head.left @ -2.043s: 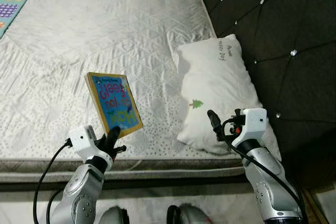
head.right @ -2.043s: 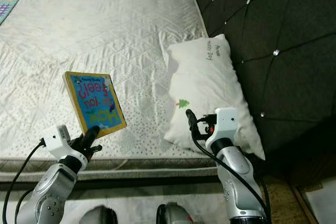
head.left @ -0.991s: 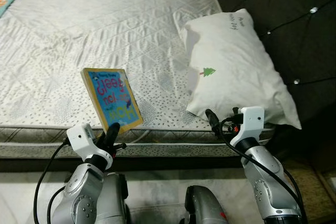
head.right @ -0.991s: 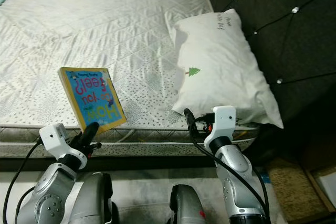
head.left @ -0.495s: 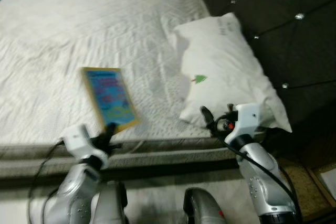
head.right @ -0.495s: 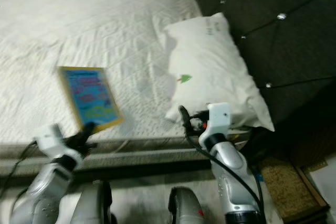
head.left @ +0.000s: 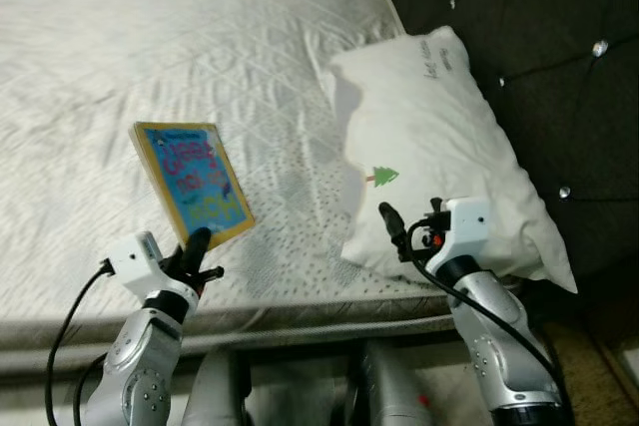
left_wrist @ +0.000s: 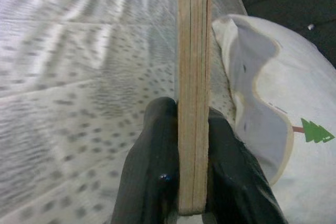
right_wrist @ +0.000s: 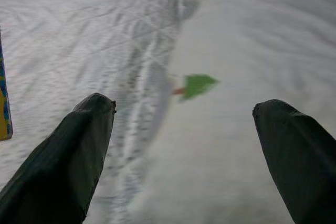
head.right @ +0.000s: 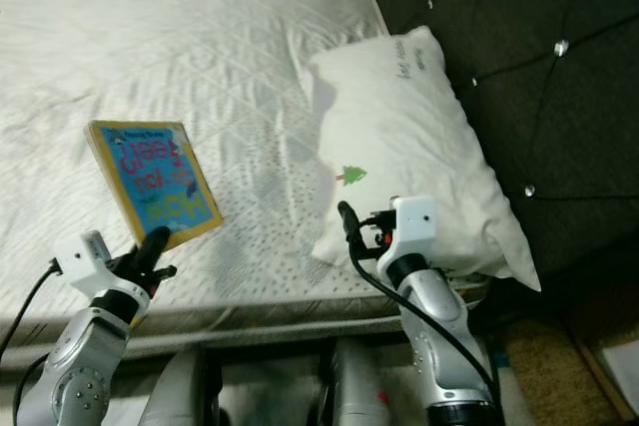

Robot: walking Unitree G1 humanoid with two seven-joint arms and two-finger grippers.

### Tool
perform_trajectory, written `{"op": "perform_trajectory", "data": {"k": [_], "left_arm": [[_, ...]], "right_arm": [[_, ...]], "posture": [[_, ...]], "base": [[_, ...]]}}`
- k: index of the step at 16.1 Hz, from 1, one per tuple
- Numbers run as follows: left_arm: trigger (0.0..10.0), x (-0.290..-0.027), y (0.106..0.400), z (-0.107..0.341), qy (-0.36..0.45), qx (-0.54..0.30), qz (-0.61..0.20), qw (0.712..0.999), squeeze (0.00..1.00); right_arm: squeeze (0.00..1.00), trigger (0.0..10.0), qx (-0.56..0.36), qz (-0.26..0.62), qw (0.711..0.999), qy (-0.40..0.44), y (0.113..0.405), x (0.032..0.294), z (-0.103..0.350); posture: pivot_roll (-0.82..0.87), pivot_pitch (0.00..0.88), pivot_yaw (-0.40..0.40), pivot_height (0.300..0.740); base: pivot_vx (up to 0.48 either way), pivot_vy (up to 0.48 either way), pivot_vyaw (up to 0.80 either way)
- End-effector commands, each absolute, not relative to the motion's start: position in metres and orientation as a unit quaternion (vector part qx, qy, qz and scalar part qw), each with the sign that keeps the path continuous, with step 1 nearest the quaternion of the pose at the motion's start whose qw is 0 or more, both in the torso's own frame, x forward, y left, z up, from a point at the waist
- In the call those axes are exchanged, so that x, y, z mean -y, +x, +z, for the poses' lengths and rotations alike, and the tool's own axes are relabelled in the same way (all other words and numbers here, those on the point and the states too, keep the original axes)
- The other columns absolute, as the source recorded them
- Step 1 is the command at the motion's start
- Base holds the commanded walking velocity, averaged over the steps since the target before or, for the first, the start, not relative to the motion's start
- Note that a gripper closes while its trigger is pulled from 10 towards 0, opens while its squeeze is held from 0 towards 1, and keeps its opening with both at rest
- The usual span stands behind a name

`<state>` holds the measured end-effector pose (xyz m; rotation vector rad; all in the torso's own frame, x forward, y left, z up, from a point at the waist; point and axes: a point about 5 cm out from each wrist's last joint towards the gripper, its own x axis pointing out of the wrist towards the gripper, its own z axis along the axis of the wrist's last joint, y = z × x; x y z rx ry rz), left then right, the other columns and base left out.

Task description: Clean up the room

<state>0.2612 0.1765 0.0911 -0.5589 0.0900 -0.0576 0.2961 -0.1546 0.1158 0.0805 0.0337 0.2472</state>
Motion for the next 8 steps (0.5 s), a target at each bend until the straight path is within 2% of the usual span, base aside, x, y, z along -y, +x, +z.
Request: {"op": "perform_trajectory", "data": {"k": [1,5,8], "left_arm": [[10.0,-0.1647,0.2615,0.0951,-0.282,-0.038,-0.053,0.957,0.00],[10.0,-0.1682,0.2617,0.0927,-0.290,-0.043,-0.040,0.955,0.00],[10.0,-0.1691,0.2618,0.0917,-0.295,-0.045,-0.031,0.954,0.00]], "right_arm": [[0.00,10.0,-0.025,0.102,0.994,0.035,0.2928,0.1670,0.1118],[0.00,10.0,-0.026,0.104,0.994,0.034,0.2917,0.1661,0.1106],[0.00,10.0,-0.026,0.107,0.993,0.033,0.2912,0.1653,0.1104]], "posture": [[-0.05,0.185,-0.085,0.611],[-0.05,0.190,-0.085,0.606],[-0.05,0.190,-0.085,0.567]], "base": [[0.000,0.000,0.00],[0.000,0.000,0.00],[0.000,0.000,0.00]]}}
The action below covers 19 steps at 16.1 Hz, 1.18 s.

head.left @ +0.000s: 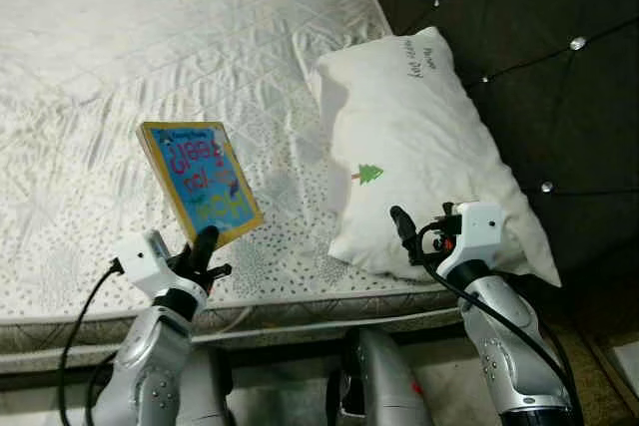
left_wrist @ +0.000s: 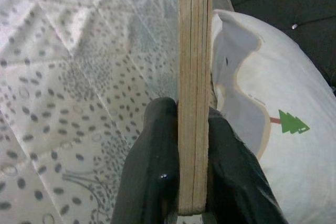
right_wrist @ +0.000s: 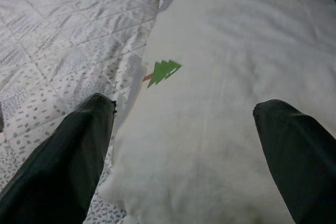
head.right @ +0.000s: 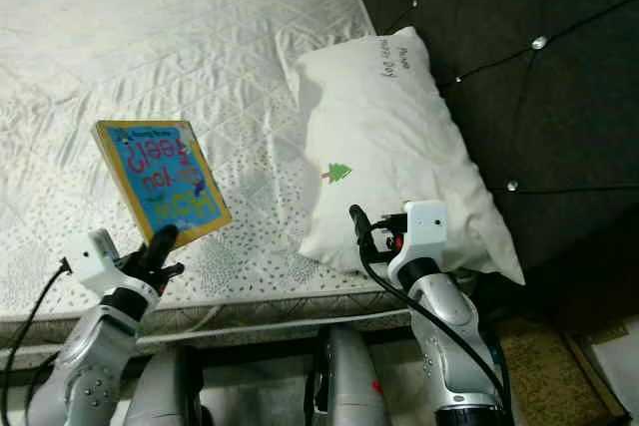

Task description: Clean up the room

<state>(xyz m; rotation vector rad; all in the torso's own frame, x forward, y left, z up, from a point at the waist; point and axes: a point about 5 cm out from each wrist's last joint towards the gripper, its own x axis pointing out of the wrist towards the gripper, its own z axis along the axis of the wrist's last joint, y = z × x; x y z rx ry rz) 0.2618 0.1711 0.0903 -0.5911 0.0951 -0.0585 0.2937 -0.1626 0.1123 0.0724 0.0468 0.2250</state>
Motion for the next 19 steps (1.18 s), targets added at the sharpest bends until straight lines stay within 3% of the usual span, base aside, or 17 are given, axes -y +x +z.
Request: {"op": "perform_trajectory", "data": {"k": [1,9,11,14,19], "left_arm": [[10.0,-0.169,0.262,0.092,-0.298,-0.046,-0.028,0.953,0.00],[10.0,-0.171,0.267,0.081,-0.311,-0.101,-0.021,0.945,0.00],[10.0,-0.170,0.272,0.079,-0.332,-0.131,-0.047,0.933,0.00],[10.0,-0.170,0.280,0.087,-0.413,-0.166,-0.110,0.889,0.00],[10.0,-0.172,0.280,0.080,-0.443,-0.251,-0.152,0.847,0.00]], "right_arm": [[0.00,10.0,-0.025,0.107,0.993,0.033,0.291,0.166,0.111],[0.00,10.0,-0.024,0.103,0.994,0.029,0.291,0.168,0.111],[0.00,10.0,-0.024,0.101,0.994,0.026,0.291,0.170,0.111],[0.00,10.0,-0.024,0.097,0.995,0.020,0.290,0.174,0.112],[0.00,10.0,-0.021,0.094,0.995,0.008,0.289,0.181,0.116]], "posture": [[-0.05,0.192,-0.084,0.567],[-0.05,0.195,-0.089,0.567],[-0.06,0.197,-0.090,0.567],[-0.07,0.199,-0.093,0.567],[-0.10,0.198,-0.101,0.567]], "base": [[0.000,0.000,0.00],[0.000,0.000,0.00],[0.000,0.000,0.00],[0.000,0.000,0.00],[0.000,0.000,0.00]]}}
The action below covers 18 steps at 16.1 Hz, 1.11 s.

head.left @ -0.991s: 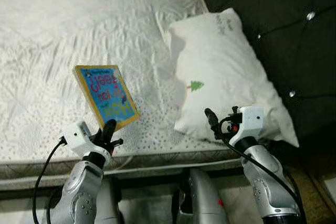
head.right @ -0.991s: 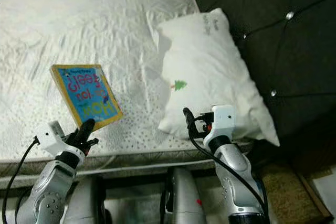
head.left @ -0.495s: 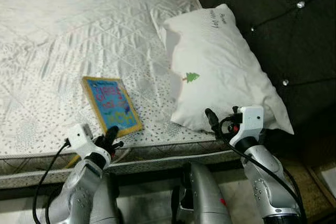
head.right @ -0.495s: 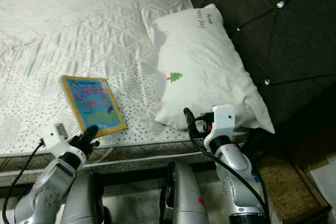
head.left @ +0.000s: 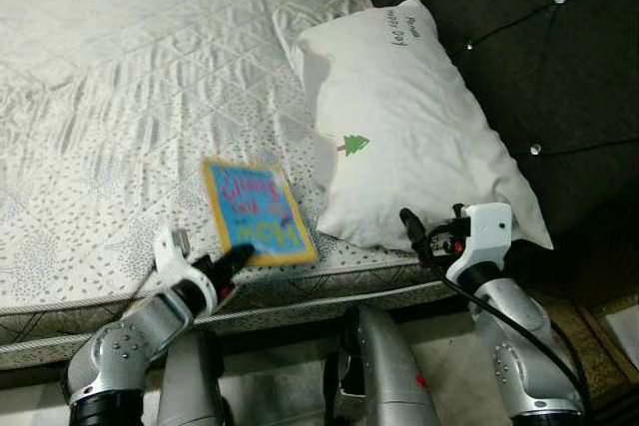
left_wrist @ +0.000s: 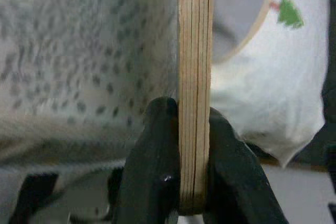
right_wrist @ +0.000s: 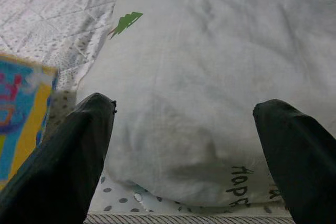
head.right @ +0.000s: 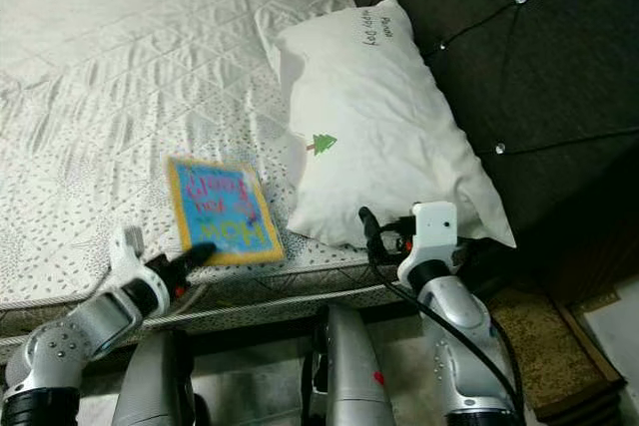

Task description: Clean up the room

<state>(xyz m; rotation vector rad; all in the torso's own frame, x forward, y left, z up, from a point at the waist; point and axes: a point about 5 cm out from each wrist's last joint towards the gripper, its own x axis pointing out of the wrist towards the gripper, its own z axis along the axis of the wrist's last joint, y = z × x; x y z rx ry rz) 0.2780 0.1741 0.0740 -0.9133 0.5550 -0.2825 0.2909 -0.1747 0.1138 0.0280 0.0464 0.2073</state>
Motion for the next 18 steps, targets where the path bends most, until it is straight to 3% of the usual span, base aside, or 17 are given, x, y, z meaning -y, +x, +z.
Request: {"op": "perform_trajectory", "data": {"k": [1,18], "left_arm": [[10.0,-0.1730,0.2790,0.0769,-0.437,-0.267,-0.154,0.845,0.00],[10.0,-0.1742,0.2783,0.0743,-0.438,-0.278,-0.153,0.841,0.00]], "right_arm": [[0.00,10.0,-0.020,0.094,0.995,0.005,0.2887,0.1829,0.1170],[0.00,10.0,-0.019,0.093,0.995,0.003,0.2887,0.1840,0.1177]], "posture": [[-0.11,0.195,-0.106,0.567],[-0.11,0.195,-0.106,0.567]], "base": [[0.000,0.000,0.00],[0.000,0.000,0.00]]}}
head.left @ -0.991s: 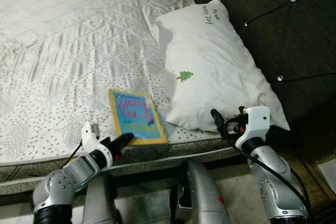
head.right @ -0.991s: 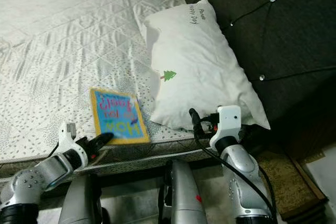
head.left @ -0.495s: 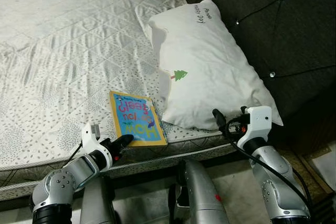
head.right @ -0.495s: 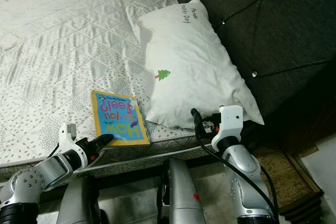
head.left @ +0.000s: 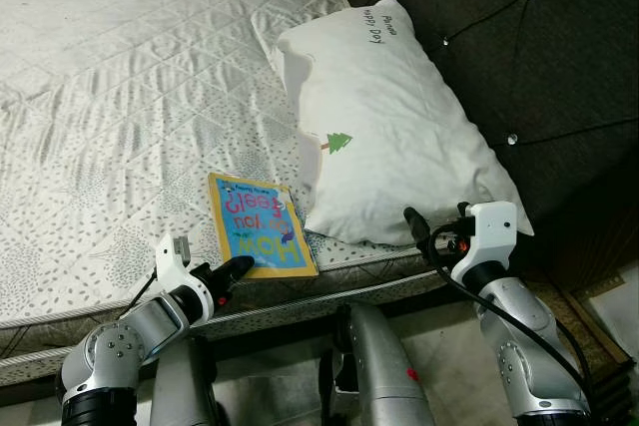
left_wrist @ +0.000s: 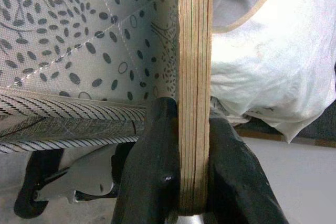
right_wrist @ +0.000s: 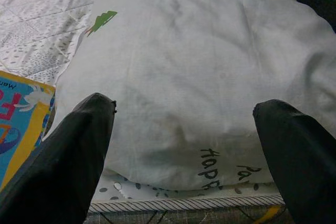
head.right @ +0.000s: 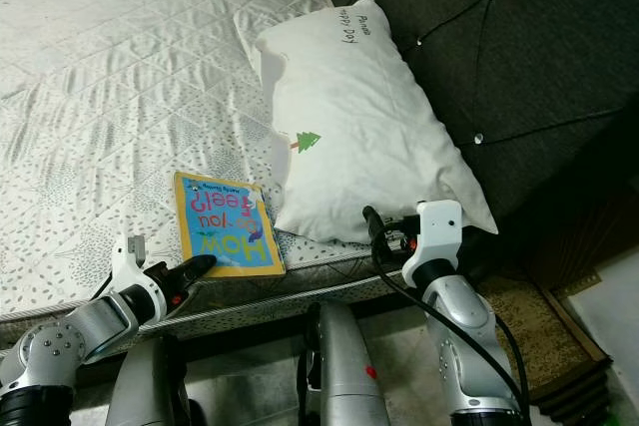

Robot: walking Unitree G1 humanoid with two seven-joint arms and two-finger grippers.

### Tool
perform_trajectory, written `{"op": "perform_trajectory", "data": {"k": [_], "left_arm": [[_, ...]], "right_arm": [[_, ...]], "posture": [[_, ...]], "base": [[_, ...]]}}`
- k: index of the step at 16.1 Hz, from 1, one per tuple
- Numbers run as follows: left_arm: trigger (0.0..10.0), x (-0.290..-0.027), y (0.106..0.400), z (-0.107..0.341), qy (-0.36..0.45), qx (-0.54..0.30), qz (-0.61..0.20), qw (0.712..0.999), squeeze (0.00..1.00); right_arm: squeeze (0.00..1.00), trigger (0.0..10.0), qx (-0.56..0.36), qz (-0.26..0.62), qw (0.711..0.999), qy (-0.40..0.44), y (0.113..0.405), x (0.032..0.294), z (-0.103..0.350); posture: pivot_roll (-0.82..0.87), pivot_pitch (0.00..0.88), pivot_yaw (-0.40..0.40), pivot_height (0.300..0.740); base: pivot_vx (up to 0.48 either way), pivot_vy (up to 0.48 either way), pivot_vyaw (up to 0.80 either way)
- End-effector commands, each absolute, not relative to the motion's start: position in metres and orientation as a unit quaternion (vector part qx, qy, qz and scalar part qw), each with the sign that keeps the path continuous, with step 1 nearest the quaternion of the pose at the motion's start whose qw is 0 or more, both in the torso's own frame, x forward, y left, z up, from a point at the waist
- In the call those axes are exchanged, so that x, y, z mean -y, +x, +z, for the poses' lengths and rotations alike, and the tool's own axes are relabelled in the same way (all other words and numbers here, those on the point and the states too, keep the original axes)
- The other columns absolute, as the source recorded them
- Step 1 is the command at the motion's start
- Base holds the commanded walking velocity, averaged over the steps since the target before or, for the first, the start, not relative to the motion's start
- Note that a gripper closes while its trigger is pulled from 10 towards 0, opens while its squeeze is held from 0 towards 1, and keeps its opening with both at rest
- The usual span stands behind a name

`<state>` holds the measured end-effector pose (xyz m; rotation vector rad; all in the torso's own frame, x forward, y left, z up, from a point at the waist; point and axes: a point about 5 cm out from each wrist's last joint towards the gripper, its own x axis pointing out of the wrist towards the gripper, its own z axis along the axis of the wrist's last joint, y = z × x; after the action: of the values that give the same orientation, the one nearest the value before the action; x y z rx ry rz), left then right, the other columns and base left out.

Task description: Clean up the room

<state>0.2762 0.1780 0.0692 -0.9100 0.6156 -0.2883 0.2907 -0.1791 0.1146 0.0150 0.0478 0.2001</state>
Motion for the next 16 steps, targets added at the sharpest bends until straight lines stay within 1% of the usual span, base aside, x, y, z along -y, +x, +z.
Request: {"op": "perform_trajectory", "data": {"k": [1,2,3,4,7,10,12,13,16], "left_arm": [[10.0,-0.176,0.278,0.073,-0.435,-0.288,-0.156,0.839,0.00],[10.0,-0.230,0.305,0.061,-0.351,-0.281,-0.063,0.891,0.00],[10.0,-0.238,0.306,0.060,-0.334,-0.281,-0.049,0.898,0.00],[10.0,-0.242,0.305,0.059,-0.331,-0.282,-0.045,0.899,0.00],[10.0,-0.248,0.308,0.059,-0.328,-0.284,-0.044,0.900,0.00],[10.0,-0.245,0.316,0.055,-0.321,-0.297,-0.062,0.897,0.00],[10.0,-0.232,0.323,0.057,-0.325,-0.299,-0.078,0.894,0.00],[10.0,-0.232,0.323,0.057,-0.325,-0.299,-0.078,0.894,0.00],[10.0,-0.197,0.330,0.057,-0.347,-0.307,-0.136,0.876,0.00]], "right_arm": [[0.00,10.0,-0.019,0.093,0.995,0.002,0.289,0.184,0.118],[0.00,10.0,-0.009,0.100,0.995,-0.017,0.292,0.183,0.124],[0.00,10.0,-0.007,0.100,0.995,-0.020,0.293,0.184,0.125],[0.00,10.0,-0.006,0.097,0.995,-0.021,0.294,0.186,0.125],[0.00,10.0,-0.005,0.092,0.996,-0.022,0.291,0.188,0.126],[0.00,10.0,0.000,0.095,0.995,-0.027,0.290,0.188,0.130],[0.00,10.0,0.004,0.094,0.995,-0.035,0.290,0.192,0.134],[0.00,10.0,0.004,0.094,0.995,-0.035,0.290,0.192,0.134],[0.00,10.0,0.005,0.094,0.995,-0.038,0.291,0.192,0.135]], "posture": [[-0.11,0.193,-0.108,0.567],[-0.13,0.174,-0.128,0.567],[-0.13,0.174,-0.128,0.567],[-0.13,0.176,-0.126,0.567],[-0.14,0.176,-0.124,0.567],[-0.17,0.178,-0.123,0.567],[-0.18,0.177,-0.125,0.567],[-0.18,0.177,-0.125,0.567],[-0.19,0.180,-0.129,0.567]], "base": [[0.000,0.000,0.00],[0.000,0.000,0.00],[0.000,0.000,0.00],[0.000,0.000,0.00],[0.000,0.000,0.00],[0.000,0.000,0.00],[0.000,0.000,0.00],[0.000,0.000,0.00],[0.000,0.000,0.00]]}}
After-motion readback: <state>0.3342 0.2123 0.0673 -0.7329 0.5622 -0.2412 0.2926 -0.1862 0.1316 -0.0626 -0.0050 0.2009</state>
